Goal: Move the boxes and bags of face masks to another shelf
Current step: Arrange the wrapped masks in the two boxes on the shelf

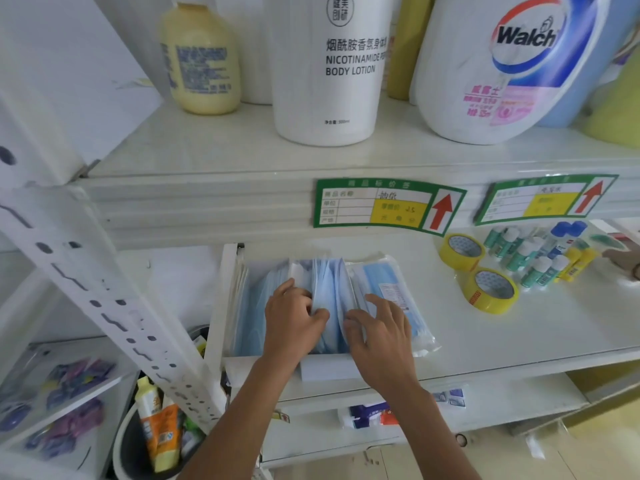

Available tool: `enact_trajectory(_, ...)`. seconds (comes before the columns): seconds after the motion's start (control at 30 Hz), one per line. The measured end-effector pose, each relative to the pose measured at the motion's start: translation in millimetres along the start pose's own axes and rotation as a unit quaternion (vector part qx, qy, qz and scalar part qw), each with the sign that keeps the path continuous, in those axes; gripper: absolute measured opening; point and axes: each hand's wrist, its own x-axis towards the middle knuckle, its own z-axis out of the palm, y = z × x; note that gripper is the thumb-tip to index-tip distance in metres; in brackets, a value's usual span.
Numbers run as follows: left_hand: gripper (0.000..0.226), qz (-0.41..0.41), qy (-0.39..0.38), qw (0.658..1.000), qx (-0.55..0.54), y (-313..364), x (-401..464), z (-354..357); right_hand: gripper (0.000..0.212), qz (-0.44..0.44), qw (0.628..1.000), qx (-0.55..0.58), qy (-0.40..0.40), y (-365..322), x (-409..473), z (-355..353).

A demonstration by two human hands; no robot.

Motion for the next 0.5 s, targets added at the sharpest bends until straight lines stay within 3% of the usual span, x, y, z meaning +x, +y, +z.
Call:
enact_trajectory(0.27,0.044,-0.003,0.019,0.998,-0.062,-0.6,-0.6,-4.8,0.031,-0.058,0.997,-0.047,-0.016,-10.4,-3.2,4.1)
enact_trajectory(0.4,0.045,-0.004,0.015,0.997,-0.077,0.7,-1.1,-6.1,0.030,-0.035,0.998,-0.061,-0.004,-11.1,-3.5,0.2)
enact_trajectory(0.5,0.047,-0.023,0.019,0.994,-0.101,2.7,-2.8,-7.6,0.051,0.007,0.997,-0.072,0.000,-10.3,-3.0,-4.1)
